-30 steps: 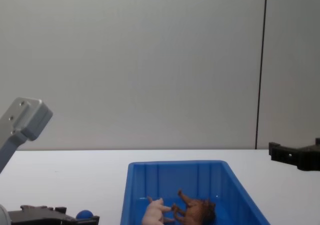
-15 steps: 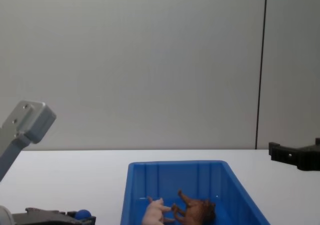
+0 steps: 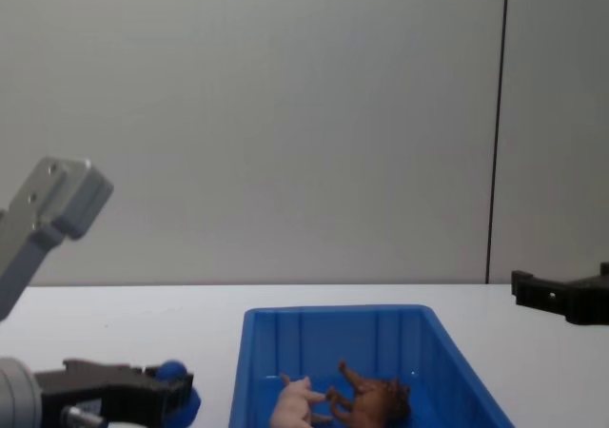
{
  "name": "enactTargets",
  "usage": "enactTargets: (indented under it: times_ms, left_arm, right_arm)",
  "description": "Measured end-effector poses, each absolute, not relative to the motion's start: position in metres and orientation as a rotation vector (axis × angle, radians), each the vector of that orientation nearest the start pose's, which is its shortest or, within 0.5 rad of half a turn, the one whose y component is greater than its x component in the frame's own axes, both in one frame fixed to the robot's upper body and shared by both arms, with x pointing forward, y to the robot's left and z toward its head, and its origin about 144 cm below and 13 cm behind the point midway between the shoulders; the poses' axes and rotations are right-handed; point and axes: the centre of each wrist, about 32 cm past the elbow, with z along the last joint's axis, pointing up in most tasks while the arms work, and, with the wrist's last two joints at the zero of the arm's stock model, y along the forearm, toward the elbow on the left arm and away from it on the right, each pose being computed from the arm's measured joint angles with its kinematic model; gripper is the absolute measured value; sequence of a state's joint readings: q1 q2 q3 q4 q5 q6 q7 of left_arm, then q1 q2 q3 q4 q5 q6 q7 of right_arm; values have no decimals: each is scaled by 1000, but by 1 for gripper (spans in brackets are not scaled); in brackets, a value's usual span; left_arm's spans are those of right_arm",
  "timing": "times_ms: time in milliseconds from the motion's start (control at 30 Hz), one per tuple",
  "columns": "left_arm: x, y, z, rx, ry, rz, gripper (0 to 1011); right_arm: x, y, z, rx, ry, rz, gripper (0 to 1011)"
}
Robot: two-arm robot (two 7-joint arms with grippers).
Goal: Pick up the two dolls from the table and place them into the box.
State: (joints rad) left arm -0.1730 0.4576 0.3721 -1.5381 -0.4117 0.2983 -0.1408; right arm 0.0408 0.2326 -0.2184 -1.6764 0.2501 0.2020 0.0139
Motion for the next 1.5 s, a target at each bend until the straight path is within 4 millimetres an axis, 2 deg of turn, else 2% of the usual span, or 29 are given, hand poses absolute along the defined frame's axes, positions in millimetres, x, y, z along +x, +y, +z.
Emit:
enactTargets:
  times_ms: [367,933,1100,1500]
  left_arm:
    - [492,253,1187,261,66,1093,193]
    - [506,237,1215,161,-52,917,95]
    - [510,231,1217,135,-62,852,222]
    - [517,217,1217,84,-62,740,640]
  right_arm:
    - [462,-219,1178,-83,84,-1316,1001]
    - [462,-219,1178,-83,84,-1316,1001]
    - [462,-219,1178,-83,84,-1316,1001]
    - [462,-219,1178,-83,84,-1316,1001]
